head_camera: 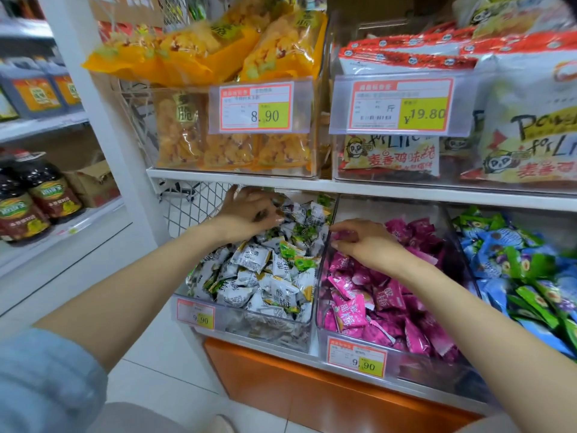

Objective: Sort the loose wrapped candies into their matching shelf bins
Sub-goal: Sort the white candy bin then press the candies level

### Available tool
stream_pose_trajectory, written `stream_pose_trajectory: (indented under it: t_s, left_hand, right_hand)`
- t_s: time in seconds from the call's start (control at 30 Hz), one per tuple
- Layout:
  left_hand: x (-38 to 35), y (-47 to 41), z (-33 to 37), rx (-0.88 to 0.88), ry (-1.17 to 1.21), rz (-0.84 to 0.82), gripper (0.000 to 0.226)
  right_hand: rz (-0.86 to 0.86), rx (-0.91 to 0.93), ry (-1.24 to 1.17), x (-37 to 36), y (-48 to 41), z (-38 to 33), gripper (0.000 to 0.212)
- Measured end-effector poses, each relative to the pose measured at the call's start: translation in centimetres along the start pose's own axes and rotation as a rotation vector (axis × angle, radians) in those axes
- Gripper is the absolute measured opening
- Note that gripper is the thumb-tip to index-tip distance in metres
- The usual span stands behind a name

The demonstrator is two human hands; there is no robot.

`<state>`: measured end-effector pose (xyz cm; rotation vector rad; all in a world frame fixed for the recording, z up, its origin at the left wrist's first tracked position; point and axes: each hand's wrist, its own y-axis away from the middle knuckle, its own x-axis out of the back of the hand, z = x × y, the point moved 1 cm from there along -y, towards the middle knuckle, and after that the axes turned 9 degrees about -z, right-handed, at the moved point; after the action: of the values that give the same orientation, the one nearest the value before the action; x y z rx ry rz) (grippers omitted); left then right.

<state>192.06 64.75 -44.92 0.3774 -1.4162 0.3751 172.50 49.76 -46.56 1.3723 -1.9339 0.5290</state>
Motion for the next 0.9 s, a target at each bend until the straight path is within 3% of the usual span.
stream_pose_trajectory:
  t_s: [0.13, 0.27, 0.43, 0.8, 0.9]
  left_hand:
    - [0.4, -2.8, 3.5, -0.089, -0.020, -0.061, 0.051]
    - [-0.7, -5.5, 3.5, -0.068, -0.216, -0.217, 0.063]
    - [-2.0, -6.0, 1.6, -0.062, -0.315, -0.221, 0.052]
    - [-0.6, -4.6, -1.2, -0.046, -0.225, -0.182, 0.034]
    - [-1.1, -4.9, -1.0, -0.071, -0.164, -0.058, 0.033]
  right_hand:
    - [-0.004, 0.002, 0.003, 0.1, -0.1, 0.1, 0.035]
    - [0.000, 0.006, -0.008, 0.4, -0.1, 0.2, 0.034]
    - [-0.010, 0.006, -0.004, 0.2, -0.2, 0.0, 0.033]
    - [-0.023, 0.004, 0.000, 0.2, -0.1, -0.2, 0.033]
    - [-0.016, 0.006, -0.018, 0.2, -0.2, 0.0, 0.031]
